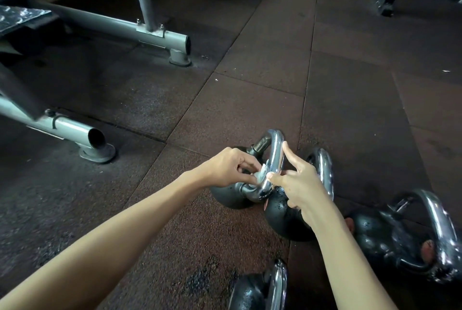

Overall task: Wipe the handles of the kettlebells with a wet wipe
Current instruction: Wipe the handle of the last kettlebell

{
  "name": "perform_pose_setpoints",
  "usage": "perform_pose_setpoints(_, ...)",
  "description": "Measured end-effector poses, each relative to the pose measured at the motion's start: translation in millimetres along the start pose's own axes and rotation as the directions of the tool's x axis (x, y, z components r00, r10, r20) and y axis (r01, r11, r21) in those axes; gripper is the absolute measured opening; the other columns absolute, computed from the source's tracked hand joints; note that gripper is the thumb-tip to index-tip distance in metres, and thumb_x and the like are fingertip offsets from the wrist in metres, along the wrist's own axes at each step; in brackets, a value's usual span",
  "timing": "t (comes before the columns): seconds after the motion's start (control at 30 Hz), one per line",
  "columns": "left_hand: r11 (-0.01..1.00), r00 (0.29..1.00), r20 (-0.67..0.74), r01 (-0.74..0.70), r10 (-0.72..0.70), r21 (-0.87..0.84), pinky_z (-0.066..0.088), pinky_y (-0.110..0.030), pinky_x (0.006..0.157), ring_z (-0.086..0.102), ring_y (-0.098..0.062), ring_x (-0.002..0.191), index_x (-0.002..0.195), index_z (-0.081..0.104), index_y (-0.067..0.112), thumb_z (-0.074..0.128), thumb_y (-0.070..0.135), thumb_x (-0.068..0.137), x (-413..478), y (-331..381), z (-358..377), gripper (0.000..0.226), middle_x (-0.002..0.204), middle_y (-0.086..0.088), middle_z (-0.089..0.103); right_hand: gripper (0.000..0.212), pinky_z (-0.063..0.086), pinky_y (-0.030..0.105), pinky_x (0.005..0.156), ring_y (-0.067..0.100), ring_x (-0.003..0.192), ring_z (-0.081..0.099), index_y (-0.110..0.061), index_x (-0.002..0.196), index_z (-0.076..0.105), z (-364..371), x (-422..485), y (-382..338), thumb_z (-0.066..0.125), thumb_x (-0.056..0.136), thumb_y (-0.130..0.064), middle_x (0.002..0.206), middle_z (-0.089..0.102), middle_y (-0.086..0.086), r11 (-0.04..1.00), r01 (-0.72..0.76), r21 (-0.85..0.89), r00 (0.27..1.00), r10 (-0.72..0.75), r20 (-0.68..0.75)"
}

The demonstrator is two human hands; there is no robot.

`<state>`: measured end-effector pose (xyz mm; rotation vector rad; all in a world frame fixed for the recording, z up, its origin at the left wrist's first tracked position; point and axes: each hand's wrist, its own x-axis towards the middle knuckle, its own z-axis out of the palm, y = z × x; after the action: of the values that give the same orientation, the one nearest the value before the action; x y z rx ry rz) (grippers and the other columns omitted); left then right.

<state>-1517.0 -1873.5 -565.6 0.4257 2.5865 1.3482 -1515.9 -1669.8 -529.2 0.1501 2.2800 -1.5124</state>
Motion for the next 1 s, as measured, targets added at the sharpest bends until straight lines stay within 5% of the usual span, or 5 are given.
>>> perform_pose_setpoints(0.53,0.995,0.996,0.086,-0.042,0.034,0.088,0.027,-0.017,0.052,0.026,-0.007,0.052,0.117,0.079,0.022,0.081,0.022,0.088,-2,-10,-12,0.03,0.05,0.025,0.054,0.085,0.03,0.022,0.055,-0.001,0.035,0.044,-0.058,0.153,0.027,4,-12,-8,0.072,0.093,-0.019,0.084,0.07,0.0,0.998,0.034,-0.061,0.999,-0.035,-0.012)
perform_pose_setpoints(0.73,0.958,0.985,0.162,-0.105,0.063,0.266,0.042,-0.006,0.078,0.066,0.005,0.103,0.12,0.078,0.018,0.077,0.022,0.092,0,-29,-17,0.028,0.118,0.009,0.075,0.084,0.029,0.022,0.055,0.002,0.035,0.039,-0.058,0.152,0.029,7,-10,-5,0.071,0.093,-0.016,0.08,0.06,0.005,0.998,0.044,-0.048,0.999,-0.044,-0.014)
perform_pose_setpoints(0.87,0.976,0.985,0.133,-0.132,0.11,0.173,0.033,-0.001,0.06,0.023,-0.001,0.059,0.121,0.077,0.014,0.073,0.015,0.095,5,-20,-8,0.026,0.104,0.018,0.078,0.084,0.03,0.025,0.054,0.003,0.036,0.037,-0.061,0.151,0.029,9,-8,-6,0.072,0.092,-0.02,0.091,0.065,0.021,0.998,0.021,-0.065,1.0,-0.022,-0.019)
perform_pose_setpoints(0.9,0.975,0.983,0.149,-0.138,0.112,0.176,0.033,-0.001,0.061,0.034,0.008,0.099,0.121,0.077,0.013,0.073,0.013,0.095,5,-17,-8,0.026,0.099,0.025,0.076,0.084,0.03,0.025,0.054,0.003,0.036,0.036,-0.061,0.151,0.029,9,-8,-7,0.072,0.092,-0.019,0.094,0.067,0.022,0.997,0.021,-0.068,0.999,-0.023,-0.023)
perform_pose_setpoints(1.0,0.935,0.966,0.252,-0.133,0.048,0.33,0.033,-0.002,0.061,0.052,0.0,0.065,0.121,0.078,0.018,0.073,0.014,0.094,11,-12,-21,0.027,0.085,0.016,0.075,0.084,0.031,0.026,0.054,0.004,0.037,0.032,-0.06,0.151,0.03,11,-8,-9,0.072,0.091,-0.019,0.112,0.069,0.025,0.997,0.025,-0.075,0.999,-0.027,-0.028)
